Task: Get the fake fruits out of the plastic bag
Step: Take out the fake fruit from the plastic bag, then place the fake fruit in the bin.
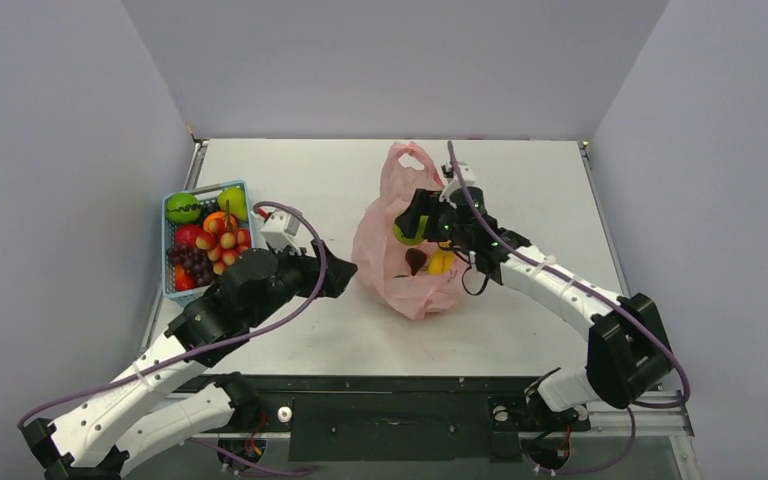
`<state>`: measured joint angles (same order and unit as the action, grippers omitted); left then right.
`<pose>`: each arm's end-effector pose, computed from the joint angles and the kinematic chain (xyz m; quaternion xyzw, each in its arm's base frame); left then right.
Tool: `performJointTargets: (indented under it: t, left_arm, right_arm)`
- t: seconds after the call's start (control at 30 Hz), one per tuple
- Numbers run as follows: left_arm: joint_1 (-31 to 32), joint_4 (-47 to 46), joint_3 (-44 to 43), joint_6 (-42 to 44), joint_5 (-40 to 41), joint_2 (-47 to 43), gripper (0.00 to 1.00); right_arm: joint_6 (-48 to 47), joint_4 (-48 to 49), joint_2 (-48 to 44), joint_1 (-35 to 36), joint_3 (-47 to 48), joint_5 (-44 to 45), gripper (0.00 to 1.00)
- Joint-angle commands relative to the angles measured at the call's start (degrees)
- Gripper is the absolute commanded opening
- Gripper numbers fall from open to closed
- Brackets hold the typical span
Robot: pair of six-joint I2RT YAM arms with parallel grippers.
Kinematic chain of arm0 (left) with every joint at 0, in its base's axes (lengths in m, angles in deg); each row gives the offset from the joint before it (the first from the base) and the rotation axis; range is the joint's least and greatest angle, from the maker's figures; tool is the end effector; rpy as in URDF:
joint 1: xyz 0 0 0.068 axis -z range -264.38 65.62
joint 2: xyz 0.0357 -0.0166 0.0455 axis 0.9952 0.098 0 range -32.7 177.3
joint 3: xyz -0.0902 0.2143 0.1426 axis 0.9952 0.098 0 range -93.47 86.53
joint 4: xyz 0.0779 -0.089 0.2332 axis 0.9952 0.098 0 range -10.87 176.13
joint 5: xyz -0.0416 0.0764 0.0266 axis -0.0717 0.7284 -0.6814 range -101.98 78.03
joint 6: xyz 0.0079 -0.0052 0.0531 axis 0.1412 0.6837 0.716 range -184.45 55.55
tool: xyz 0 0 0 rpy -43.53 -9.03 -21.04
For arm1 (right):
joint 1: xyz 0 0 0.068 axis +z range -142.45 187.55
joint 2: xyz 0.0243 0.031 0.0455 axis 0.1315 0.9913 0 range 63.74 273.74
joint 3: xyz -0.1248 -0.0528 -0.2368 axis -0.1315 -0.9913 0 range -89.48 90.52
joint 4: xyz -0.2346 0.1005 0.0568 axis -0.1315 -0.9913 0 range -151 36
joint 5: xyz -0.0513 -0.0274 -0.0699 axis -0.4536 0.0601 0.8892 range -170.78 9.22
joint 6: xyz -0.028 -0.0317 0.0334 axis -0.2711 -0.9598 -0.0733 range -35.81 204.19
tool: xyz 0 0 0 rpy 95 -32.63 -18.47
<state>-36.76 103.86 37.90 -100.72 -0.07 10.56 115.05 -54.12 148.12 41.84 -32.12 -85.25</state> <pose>0.1192 -0.1198 0.3409 0.0205 0.8135 -0.3214 0.4843 0.2769 0.1922 0.2685 -0.0459 0.8516 0.3085 0.4212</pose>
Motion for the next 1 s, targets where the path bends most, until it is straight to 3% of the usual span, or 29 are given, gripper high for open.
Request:
performJointTargets:
  t: [0.0,0.13,0.23,0.33,0.47,0.53,0.73,0.87,0.97]
  left_arm:
    - [-3.51,-12.81,0.03,-2.32,-8.13,0.71,0.73]
    - [-12.40,-24.21,2.88,-14.17,-20.79,4.05,0.69]
    - [-14.06,-34.16,5.13,-20.04,-27.01,7.87,0.67]
    - [-11.69,-38.48,3.35,-14.21,-29.70,10.23,0.66]
    - [-2.53,-31.66,0.00,9.57,-18.39,10.50,0.69]
    - [1.55,-30.80,0.66,26.43,-12.21,9.89,0.69]
    - [11.73,-41.59,11.43,65.44,2.29,7.57,0.72]
    - [13.09,-47.89,13.75,80.91,9.69,9.51,0.72]
    - [13.20,-52.81,14.33,86.85,11.41,10.78,0.72]
  right_arm:
    - [4.93,0.87,-7.17,-3.23,-2.36,-9.13,0.19]
    - [6.23,0.58,-9.45,-4.69,-2.65,-17.10,0.17]
    - [8.83,1.42,-11.11,-5.02,-2.96,-22.56,0.16]
    - [13.49,3.32,-12.07,-5.44,-2.61,-26.91,0.16]
    - [22.59,5.11,-11.81,-6.58,-1.13,-31.63,0.16]
    - [25.76,5.77,-11.57,-7.01,-0.52,-32.92,0.16]
    - [37.92,16.71,-9.74,-6.97,-2.57,-37.39,0.16]
    - [41.24,21.16,-9.47,-6.51,-3.47,-38.52,0.15]
    - [41.37,20.79,-9.74,-6.03,-3.19,-38.66,0.15]
